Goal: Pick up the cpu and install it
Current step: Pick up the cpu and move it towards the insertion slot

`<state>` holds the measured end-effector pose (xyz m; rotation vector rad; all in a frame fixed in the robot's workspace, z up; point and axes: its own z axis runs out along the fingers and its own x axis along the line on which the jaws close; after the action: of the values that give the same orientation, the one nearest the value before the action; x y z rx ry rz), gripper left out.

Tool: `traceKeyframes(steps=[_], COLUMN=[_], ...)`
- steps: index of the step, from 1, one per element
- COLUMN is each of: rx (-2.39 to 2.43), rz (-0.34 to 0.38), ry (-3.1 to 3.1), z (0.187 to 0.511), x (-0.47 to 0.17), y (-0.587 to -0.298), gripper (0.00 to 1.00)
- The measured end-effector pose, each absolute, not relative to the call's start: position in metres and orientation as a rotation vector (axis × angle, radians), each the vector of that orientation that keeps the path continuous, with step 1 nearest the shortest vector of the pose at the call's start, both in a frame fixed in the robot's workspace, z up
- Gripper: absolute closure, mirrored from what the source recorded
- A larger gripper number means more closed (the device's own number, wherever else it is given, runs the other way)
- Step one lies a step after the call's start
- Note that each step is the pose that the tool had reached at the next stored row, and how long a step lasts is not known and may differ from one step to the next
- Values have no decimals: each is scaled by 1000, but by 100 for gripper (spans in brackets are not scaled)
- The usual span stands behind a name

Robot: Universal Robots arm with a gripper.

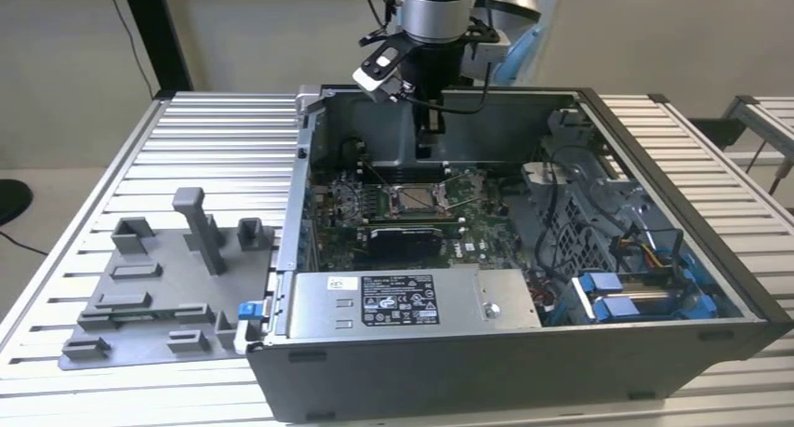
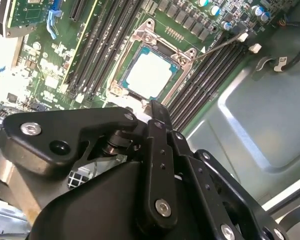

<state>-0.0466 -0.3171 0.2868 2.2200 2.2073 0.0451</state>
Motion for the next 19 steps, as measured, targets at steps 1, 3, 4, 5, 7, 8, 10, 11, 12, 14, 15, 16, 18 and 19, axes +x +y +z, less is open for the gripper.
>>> traceKeyframes(steps=[1,3,4,5,7,8,10,11,12,14,15,16,18,19], rx=[2221,2223,2224,2225,2228,2229,2230,2231,2232,2233,2234,2235,2237,2237], rz=[43,39,37,35,28,27,23,22,20,16,15,13,10,8], ry=[2208,2210,2211,2212,2215,2215,2217,2218,2219,2220,2221,2221,2223,2224], z=[287,286,286,285,282,281,278,277,276,273,272,270,268,267], x=[-43,-35,-31,-27,-14,-10,0,4,9,18,22,27,36,41], y=[-317,-317,-317,-317,-317,-317,-317,-317,-317,-317,-317,-317,-317,-317], gripper=[100,100,100,100,100,100,100,100,100,100,100,100,100,100])
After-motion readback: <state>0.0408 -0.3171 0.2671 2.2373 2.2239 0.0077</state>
